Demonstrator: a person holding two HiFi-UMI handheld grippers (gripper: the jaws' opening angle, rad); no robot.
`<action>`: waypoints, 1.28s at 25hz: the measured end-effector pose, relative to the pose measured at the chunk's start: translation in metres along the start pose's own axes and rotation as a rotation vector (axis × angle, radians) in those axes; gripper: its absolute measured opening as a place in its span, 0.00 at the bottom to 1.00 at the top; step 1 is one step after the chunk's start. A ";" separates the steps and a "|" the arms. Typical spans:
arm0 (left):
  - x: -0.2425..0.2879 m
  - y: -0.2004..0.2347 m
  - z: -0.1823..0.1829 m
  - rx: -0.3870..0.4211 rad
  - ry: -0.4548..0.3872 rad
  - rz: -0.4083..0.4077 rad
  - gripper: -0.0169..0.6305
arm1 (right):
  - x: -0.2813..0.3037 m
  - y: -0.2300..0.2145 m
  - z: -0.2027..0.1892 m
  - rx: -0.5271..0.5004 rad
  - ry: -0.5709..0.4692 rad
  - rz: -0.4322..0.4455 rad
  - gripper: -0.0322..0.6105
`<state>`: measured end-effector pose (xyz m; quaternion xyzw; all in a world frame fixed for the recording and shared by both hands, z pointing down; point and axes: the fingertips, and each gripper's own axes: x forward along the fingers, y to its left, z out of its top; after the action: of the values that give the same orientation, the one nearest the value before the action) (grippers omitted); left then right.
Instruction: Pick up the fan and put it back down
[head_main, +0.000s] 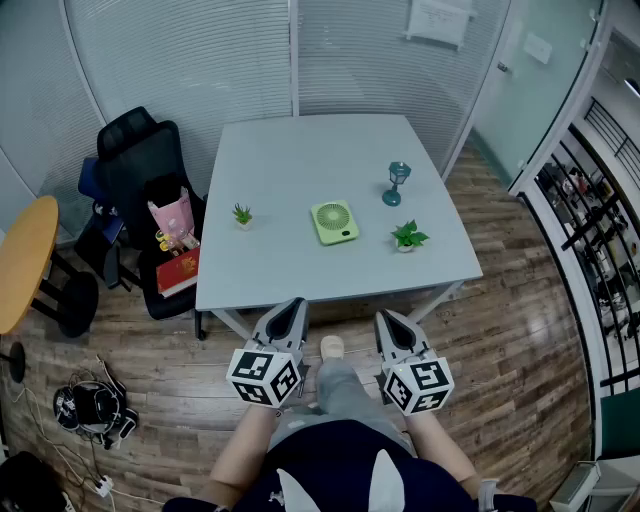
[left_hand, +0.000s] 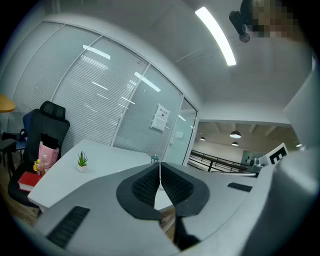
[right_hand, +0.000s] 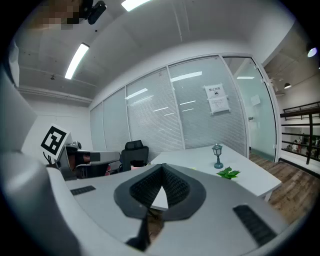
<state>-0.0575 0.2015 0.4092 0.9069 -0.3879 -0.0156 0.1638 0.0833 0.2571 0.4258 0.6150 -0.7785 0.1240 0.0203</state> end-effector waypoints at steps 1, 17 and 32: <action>0.005 0.001 0.000 0.007 0.011 0.003 0.06 | 0.004 -0.005 0.001 0.001 0.002 -0.005 0.05; 0.107 0.037 0.016 0.126 0.136 -0.061 0.07 | 0.110 -0.057 0.031 0.026 -0.018 -0.019 0.06; 0.201 0.100 0.032 0.103 0.172 0.042 0.38 | 0.206 -0.109 0.053 0.054 0.029 0.046 0.20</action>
<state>0.0077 -0.0147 0.4298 0.9038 -0.3917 0.0857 0.1498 0.1444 0.0266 0.4311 0.5955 -0.7883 0.1544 0.0120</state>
